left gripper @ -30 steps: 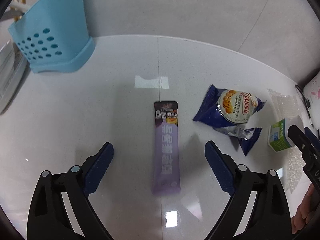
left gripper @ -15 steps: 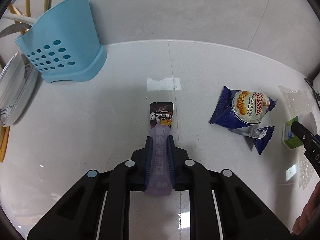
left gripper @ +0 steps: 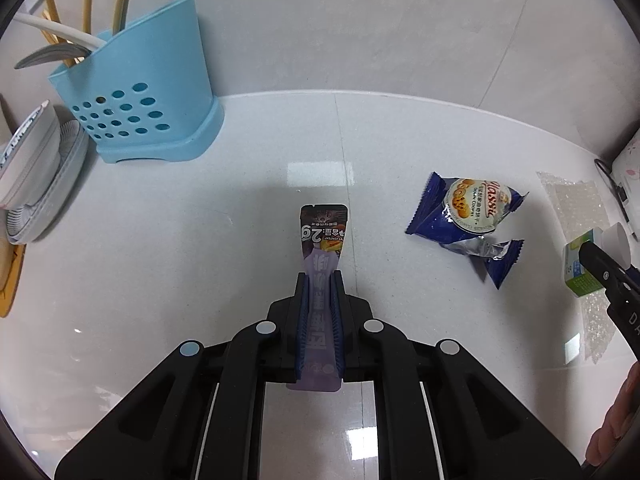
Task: Collect trash
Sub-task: 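Grasp the purple stick packet with left tool while right tool grasps the white pill bottle, then carry the purple packet and pill bottle down over the trash bin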
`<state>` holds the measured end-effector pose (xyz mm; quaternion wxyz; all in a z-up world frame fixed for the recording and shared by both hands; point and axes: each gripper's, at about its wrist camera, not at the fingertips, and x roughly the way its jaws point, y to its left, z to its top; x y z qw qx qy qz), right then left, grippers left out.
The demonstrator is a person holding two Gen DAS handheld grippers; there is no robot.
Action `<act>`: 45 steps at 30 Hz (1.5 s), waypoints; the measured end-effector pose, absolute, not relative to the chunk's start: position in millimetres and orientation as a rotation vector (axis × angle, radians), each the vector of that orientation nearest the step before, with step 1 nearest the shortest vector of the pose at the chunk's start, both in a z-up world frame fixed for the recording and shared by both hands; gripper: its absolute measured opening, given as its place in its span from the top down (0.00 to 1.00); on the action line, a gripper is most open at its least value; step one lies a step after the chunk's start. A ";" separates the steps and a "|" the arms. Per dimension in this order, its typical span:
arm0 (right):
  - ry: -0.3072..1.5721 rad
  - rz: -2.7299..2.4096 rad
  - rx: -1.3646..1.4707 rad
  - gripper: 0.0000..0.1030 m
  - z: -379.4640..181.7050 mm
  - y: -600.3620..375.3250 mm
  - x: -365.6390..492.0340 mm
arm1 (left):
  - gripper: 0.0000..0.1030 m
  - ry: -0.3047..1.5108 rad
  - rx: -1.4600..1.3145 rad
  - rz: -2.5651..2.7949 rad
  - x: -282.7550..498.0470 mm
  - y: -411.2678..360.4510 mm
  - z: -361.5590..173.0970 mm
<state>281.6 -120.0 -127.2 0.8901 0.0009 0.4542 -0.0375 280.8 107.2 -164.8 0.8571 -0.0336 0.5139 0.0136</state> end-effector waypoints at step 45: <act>0.858 0.149 -0.075 0.55 -49.2 -199.8 91.6 | 0.90 1.008 -0.098 0.068 58.5 20.0 -82.0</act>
